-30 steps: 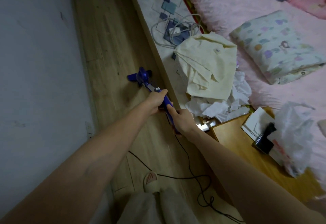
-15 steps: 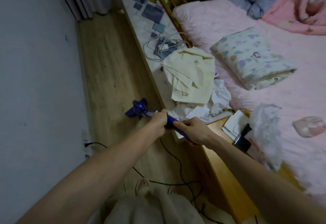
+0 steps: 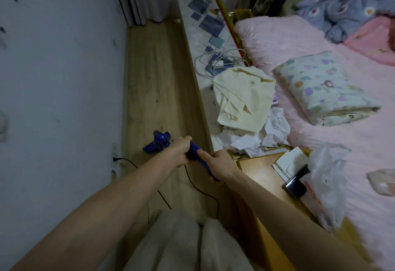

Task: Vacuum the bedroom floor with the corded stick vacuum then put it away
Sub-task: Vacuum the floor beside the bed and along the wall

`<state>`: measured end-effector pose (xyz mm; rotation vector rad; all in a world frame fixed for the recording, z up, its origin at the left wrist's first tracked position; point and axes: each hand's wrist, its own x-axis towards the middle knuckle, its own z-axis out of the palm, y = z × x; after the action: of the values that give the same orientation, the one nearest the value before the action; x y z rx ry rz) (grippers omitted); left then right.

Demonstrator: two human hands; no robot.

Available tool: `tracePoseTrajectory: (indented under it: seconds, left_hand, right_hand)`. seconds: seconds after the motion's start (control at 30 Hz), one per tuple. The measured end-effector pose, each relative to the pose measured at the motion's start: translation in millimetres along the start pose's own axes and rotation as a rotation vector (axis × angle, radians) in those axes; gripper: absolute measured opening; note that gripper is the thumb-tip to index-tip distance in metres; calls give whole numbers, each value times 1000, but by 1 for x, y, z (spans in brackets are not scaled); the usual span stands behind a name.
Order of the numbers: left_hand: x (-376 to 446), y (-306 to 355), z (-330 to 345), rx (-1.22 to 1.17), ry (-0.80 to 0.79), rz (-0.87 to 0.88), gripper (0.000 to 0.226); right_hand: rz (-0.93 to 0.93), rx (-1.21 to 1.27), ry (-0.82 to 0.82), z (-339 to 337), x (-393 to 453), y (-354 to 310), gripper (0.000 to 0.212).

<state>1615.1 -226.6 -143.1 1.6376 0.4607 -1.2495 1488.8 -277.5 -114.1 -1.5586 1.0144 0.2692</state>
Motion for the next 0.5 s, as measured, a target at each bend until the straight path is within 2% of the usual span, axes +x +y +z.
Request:
tracePoseTrajectory:
  seconds: [0.27,0.5]
  left_hand:
    - [39,15,-71,20,36,3,34]
    - [83,76,-122,95,18,51,28]
  right_hand:
    - [5,135,-50,84,33,-16,41]
    - [4,204,12,134,88,-72,41]
